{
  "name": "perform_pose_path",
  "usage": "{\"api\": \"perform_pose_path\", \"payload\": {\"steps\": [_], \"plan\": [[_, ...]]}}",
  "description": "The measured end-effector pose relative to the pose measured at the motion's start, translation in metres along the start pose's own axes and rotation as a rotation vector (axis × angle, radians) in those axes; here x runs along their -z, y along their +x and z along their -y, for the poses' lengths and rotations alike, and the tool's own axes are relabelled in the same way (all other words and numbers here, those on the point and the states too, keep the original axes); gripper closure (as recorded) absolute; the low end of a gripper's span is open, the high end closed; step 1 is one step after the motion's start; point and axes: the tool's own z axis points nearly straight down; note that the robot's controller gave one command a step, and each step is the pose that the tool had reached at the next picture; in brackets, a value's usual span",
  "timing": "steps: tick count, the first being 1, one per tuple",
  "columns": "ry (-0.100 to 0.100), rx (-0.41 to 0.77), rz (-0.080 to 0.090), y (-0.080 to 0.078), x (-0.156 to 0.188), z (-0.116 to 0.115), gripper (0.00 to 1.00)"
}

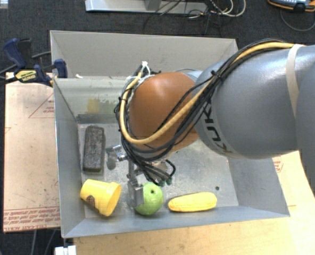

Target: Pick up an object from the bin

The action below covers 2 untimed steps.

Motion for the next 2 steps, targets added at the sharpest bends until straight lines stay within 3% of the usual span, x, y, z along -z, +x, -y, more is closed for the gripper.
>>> {"api": "perform_pose_path", "payload": {"steps": [1, 2], "plan": [[0.000, 0.116, 0.008, 0.000, -0.021, 0.001, 0.00], [0.000, 0.275, 0.002, -0.005, -0.067, -0.009, 0.00]]}}
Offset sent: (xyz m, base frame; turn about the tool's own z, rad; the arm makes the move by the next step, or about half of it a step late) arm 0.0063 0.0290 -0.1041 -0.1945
